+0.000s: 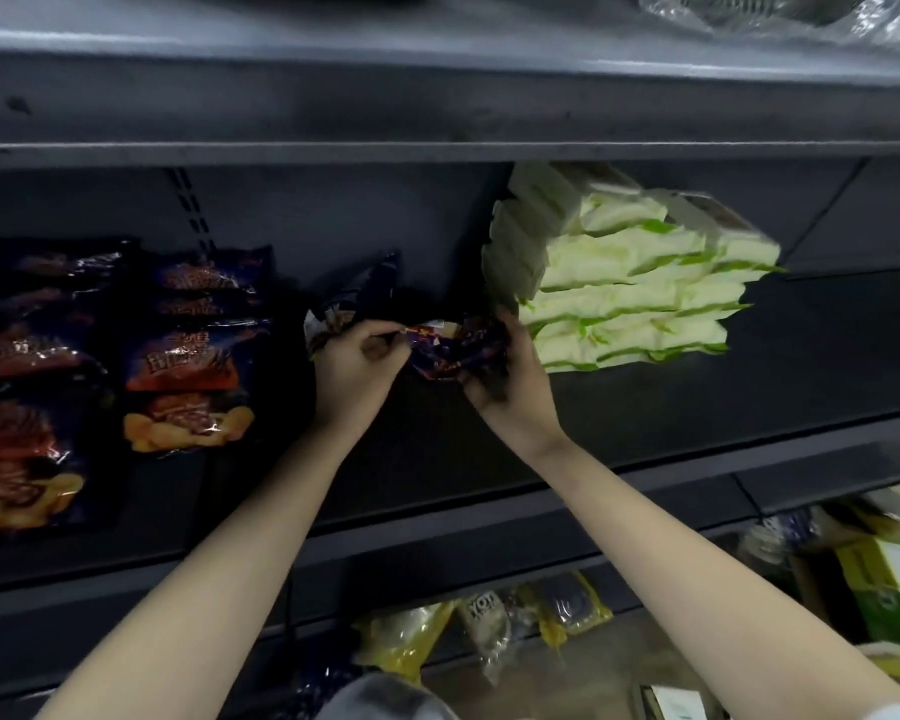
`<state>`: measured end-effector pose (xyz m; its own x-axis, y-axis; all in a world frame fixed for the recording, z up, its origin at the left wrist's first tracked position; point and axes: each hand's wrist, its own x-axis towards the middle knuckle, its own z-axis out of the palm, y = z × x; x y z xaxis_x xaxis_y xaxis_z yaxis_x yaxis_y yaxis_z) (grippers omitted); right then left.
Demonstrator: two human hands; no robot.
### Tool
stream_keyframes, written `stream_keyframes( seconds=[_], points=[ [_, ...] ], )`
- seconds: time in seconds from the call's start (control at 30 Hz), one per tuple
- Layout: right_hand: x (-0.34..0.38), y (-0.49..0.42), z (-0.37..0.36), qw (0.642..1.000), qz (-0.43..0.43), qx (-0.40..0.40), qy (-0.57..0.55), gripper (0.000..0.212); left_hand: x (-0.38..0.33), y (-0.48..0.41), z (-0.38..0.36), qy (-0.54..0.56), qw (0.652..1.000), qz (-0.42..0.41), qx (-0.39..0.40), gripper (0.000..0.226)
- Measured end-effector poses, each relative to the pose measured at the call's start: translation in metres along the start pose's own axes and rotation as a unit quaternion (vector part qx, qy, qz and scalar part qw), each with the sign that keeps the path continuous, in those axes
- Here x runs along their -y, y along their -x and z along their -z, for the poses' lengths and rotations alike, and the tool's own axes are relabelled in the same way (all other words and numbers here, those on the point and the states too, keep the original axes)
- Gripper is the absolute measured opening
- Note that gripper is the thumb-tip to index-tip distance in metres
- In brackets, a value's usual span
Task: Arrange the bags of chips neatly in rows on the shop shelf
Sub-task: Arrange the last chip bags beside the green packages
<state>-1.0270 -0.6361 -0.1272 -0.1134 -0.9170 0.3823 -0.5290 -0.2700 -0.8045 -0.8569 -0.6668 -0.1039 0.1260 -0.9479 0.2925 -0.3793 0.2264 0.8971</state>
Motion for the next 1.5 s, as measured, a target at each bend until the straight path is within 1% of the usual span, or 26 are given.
stream_keyframes(
  seconds=[0.1,0.17,0.2,0.23,0.3,0.33,0.37,0.43,0.5,0.53,0.6,0.67,0.73,0.83,0.87,0.97,1.03,1.13,1.17,1.23,1.3,1.33,1.4,1.43,1.5],
  points=[
    [0.003,-0.002,-0.001,0.997,-0.026,0.035,-0.061,0.095,-0.005,-0.008,0.011,0.096,0.993,0.056,0.045,0.012],
    [0.007,-0.005,0.003,0.993,-0.03,0.068,-0.088,0.099,-0.01,-0.011,0.019,0.153,0.982,0.098,0.054,0.011],
    [0.01,-0.007,0.007,0.992,-0.026,0.087,-0.089,0.097,-0.013,-0.012,0.023,0.172,0.977,0.115,0.056,0.01],
    [0.011,-0.009,0.01,0.991,-0.02,0.103,-0.078,0.09,-0.016,-0.013,0.027,0.184,0.973,0.128,0.06,0.011],
    [0.016,-0.013,0.013,0.992,-0.016,0.114,-0.052,0.063,-0.019,-0.013,0.034,0.204,0.967,0.135,0.072,0.013],
    [0.019,-0.014,0.013,0.991,-0.023,0.115,-0.059,0.054,-0.021,-0.013,0.037,0.217,0.964,0.134,0.076,0.016],
    [0.023,-0.014,0.012,0.989,-0.032,0.12,-0.082,0.05,-0.023,-0.012,0.04,0.232,0.96,0.134,0.079,0.017],
    [0.032,-0.017,0.008,0.977,-0.054,0.136,-0.153,0.048,-0.027,-0.011,0.049,0.259,0.954,0.132,0.077,0.015],
    [0.042,-0.02,0.001,0.964,-0.058,0.147,-0.213,0.048,-0.029,-0.01,0.062,0.269,0.953,0.122,0.07,0.011],
    [0.047,-0.022,-0.004,0.96,-0.056,0.153,-0.229,0.049,-0.029,-0.01,0.069,0.265,0.955,0.119,0.059,0.01],
    [0.058,-0.024,-0.018,0.951,-0.063,0.162,-0.257,0.05,-0.025,-0.008,0.089,0.244,0.962,0.121,0.006,0.008],
    [0.069,-0.024,-0.036,0.943,-0.072,0.173,-0.276,0.048,-0.019,-0.003,0.112,0.212,0.968,0.12,-0.059,0.014],
    [0.082,-0.024,-0.058,0.936,-0.07,0.203,-0.279,0.048,-0.011,0.006,0.135,0.187,0.97,0.113,-0.104,0.024],
    [0.1,-0.014,-0.093,0.929,-0.072,0.236,-0.277,0.05,0.003,0.018,0.165,0.18,0.961,0.136,-0.16,0.027],
    [0.102,-0.01,-0.104,0.928,-0.077,0.236,-0.277,0.05,0.008,0.021,0.174,0.177,0.96,0.142,-0.166,0.026],
    [0.106,0.002,-0.132,0.924,-0.086,0.243,-0.281,0.05,0.02,0.025,0.196,0.165,0.962,0.155,-0.154,0.02],
    [0.112,0.007,-0.146,0.922,-0.085,0.242,-0.291,0.052,0.026,0.025,0.205,0.142,0.963,0.155,-0.167,0.016],
    [0.118,0.015,-0.167,0.928,-0.086,0.225,-0.284,0.052,0.038,0.024,0.215,0.079,0.973,0.128,-0.173,0.011],
    [0.117,0.019,-0.175,0.934,-0.086,0.213,-0.275,0.055,0.043,0.025,0.217,0.051,0.979,0.108,-0.163,0.017],
    [0.116,0.028,-0.187,0.949,-0.091,0.178,-0.245,0.062,0.054,0.032,0.219,-0.015,0.993,0.051,-0.108,0.035],
    [0.115,0.036,-0.195,0.961,-0.098,0.134,-0.219,0.068,0.065,0.043,0.216,-0.11,0.993,-0.014,-0.03,0.046],
    [0.115,0.038,-0.198,0.967,-0.1,0.109,-0.207,0.07,0.071,0.05,0.214,-0.163,0.985,-0.056,0.0,0.049],
    [0.115,0.043,-0.201,0.978,-0.102,0.061,-0.17,0.077,0.085,0.06,0.208,-0.261,0.952,-0.158,0.036,0.052],
    [0.114,0.045,-0.203,0.983,-0.101,0.037,-0.146,0.081,0.093,0.065,0.205,-0.294,0.935,-0.19,0.053,0.056],
    [0.11,0.048,-0.206,0.991,-0.102,0.004,-0.084,0.089,0.107,0.073,0.2,-0.328,0.918,-0.205,0.082,0.06]
  ],
)
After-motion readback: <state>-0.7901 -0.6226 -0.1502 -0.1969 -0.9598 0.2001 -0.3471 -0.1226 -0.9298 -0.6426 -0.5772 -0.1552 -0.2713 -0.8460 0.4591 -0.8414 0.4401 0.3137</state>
